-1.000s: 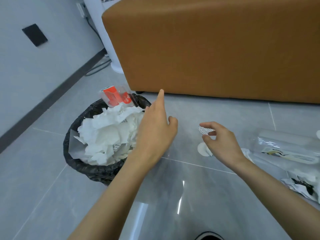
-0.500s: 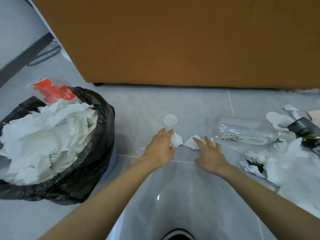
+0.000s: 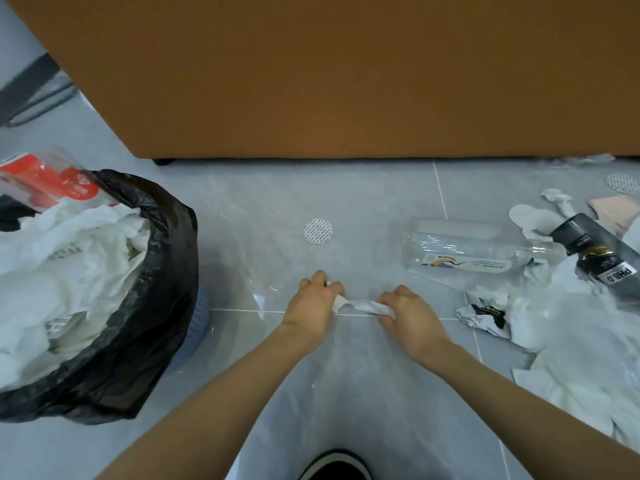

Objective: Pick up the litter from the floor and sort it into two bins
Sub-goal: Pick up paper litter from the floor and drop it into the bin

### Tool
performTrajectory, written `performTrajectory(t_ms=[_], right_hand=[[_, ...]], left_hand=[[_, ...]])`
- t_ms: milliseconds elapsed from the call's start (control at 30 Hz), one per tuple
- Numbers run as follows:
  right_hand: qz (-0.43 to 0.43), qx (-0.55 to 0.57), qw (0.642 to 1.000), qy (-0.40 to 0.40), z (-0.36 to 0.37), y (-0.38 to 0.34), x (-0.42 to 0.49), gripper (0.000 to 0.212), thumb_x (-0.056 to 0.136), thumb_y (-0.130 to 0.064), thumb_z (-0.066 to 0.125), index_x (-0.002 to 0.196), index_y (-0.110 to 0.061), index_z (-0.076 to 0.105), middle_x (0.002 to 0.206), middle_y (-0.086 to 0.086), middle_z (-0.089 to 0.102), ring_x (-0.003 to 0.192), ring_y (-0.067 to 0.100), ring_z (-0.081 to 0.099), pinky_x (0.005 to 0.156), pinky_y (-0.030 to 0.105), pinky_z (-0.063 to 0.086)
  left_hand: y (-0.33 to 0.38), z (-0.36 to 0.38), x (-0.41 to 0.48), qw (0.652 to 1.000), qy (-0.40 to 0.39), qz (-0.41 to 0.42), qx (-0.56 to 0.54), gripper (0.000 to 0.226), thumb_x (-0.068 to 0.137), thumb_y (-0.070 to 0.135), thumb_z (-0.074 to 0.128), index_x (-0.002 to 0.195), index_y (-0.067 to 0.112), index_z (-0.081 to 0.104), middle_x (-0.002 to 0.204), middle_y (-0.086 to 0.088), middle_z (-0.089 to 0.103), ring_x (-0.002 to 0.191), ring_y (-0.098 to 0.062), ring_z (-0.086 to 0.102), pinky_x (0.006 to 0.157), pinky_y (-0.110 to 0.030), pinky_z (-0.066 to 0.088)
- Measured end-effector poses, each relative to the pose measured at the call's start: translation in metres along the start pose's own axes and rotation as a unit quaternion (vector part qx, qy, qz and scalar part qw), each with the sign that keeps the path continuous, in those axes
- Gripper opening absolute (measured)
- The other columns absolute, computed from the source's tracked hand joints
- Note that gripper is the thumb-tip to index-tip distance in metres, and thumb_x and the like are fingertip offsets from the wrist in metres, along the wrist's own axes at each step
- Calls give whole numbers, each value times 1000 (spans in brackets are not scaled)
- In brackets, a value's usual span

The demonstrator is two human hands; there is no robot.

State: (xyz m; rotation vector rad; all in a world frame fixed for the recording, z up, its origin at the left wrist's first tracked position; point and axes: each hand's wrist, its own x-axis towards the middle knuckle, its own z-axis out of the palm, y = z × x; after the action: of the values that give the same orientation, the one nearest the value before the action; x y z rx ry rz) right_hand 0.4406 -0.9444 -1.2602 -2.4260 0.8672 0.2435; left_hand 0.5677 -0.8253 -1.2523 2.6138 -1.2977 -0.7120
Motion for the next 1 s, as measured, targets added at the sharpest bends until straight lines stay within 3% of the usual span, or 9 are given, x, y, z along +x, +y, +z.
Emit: performTrajectory(t_ms=[167, 267, 433, 533, 600, 700, 767, 900, 1000], right_hand=[[52, 78, 995, 31, -7, -8, -5, 12, 91, -20, 55, 86, -11, 60, 90, 12, 61, 90, 29, 57, 64, 27, 29], [69, 135, 987, 47, -11, -17, -8, 23, 90, -21, 56, 69, -15, 48, 75, 5, 54, 75, 23, 50, 61, 27, 31], [57, 147, 986, 58, -14, -27, -8, 38, 91, -21, 57, 59, -27, 37, 71, 1, 49, 73, 20, 46, 51, 27, 27], [55, 148, 986, 55, -13, -33, -7, 37, 91, -21, 57, 60, -27, 38, 65, -3, 46, 73, 20, 45, 51, 11, 29], [54, 158, 985, 51, -12, -36, -6, 33, 91, -20, 57, 63, -25, 41, 68, 0, 48, 73, 20, 45, 51, 10, 30], [50, 189, 979, 49, -11, -40, -4, 19, 91, -19, 57, 72, -18, 52, 68, -2, 51, 73, 20, 47, 52, 10, 36], [52, 215, 974, 55, -13, -44, -3, 11, 91, -20, 56, 88, -10, 62, 77, 3, 57, 76, 21, 52, 57, 14, 39], [52, 308, 948, 55, -24, -60, -3, 7, 93, -17, 53, 96, -14, 58, 85, 3, 59, 83, 23, 59, 85, 42, 52], [20, 349, 935, 63, -41, -83, -4, 8, 95, -15, 48, 97, -13, 56, 83, 3, 57, 73, 16, 56, 82, 39, 52]], left_hand=[[-8, 4, -10, 1000, 9, -13, -4, 35, 87, 3, 51, 119, 17, 53, 123, -6, 43, 110, -24, 45, 87, -32, 45], [-17, 8, -17, 998, 36, -39, -20, 33, 89, 6, 52, 119, 18, 53, 127, -6, 39, 118, -24, 36, 93, -31, 42], [-23, 5, -25, 993, 50, -61, -91, 29, 90, 13, 56, 119, 18, 56, 137, -3, 29, 126, -22, 28, 98, -24, 35], [-24, 4, -25, 987, 58, -73, -128, 28, 87, 15, 61, 115, 18, 60, 128, -3, 35, 119, -22, 34, 94, -17, 33], [-28, 5, -25, 980, 55, -92, -167, 30, 83, 14, 66, 113, 18, 62, 124, -5, 40, 116, -22, 41, 87, -11, 30], [-33, 1, -23, 965, 69, -121, -222, 35, 77, 17, 73, 110, 15, 64, 112, -6, 58, 100, -20, 55, 79, -17, 39], [-32, -8, -24, 944, 104, -144, -278, 34, 77, 18, 75, 109, 12, 64, 98, -1, 61, 88, -16, 56, 73, -18, 40], [-22, -39, -33, 906, 192, -143, -349, 29, 80, 16, 73, 106, 10, 63, 91, 2, 59, 81, -14, 55, 65, -18, 41], [-15, -73, -51, 892, 259, -100, -356, 25, 83, 15, 69, 107, 14, 62, 90, 7, 59, 75, -5, 55, 63, -5, 40]])
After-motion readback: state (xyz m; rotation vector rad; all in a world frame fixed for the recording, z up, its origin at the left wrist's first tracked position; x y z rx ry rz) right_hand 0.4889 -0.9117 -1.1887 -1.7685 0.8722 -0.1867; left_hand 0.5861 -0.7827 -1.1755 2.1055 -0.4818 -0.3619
